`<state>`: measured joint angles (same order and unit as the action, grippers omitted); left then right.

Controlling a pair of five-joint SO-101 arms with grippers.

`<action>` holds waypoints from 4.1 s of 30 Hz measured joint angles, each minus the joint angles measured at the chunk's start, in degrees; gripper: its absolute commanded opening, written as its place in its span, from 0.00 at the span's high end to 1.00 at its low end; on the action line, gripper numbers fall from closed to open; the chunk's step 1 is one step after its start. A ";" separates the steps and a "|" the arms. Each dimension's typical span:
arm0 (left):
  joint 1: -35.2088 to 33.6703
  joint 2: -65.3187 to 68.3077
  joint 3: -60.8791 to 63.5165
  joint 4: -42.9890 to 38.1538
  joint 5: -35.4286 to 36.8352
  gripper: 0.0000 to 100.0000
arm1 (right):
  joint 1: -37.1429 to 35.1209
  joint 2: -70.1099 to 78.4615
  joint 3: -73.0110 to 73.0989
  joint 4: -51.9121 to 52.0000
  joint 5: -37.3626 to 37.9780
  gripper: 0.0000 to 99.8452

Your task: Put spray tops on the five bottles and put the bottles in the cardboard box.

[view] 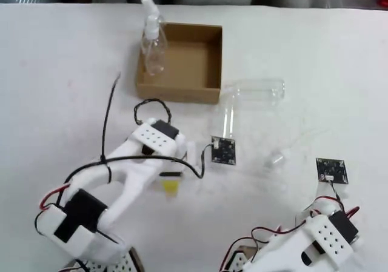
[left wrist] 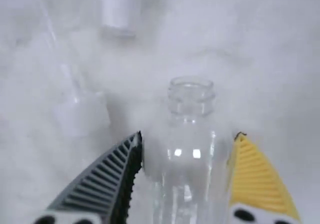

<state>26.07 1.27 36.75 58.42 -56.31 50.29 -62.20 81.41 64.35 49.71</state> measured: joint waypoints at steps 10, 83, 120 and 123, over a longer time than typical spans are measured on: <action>0.26 0.00 0.00 0.09 0.35 0.81 | 0.00 0.00 0.00 0.00 0.00 0.98; -50.20 -16.88 16.97 -9.05 41.23 0.88 | -78.77 3.69 -29.27 -0.26 -19.60 0.98; -46.51 -38.42 32.18 -15.82 37.89 0.82 | -87.91 71.74 -73.32 15.38 13.54 0.78; -46.51 -38.42 32.18 -15.82 37.89 0.82 | -87.74 74.64 -74.02 14.51 13.54 0.78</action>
<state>-20.44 -37.14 68.92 42.59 -18.42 -37.45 12.44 7.38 78.86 63.25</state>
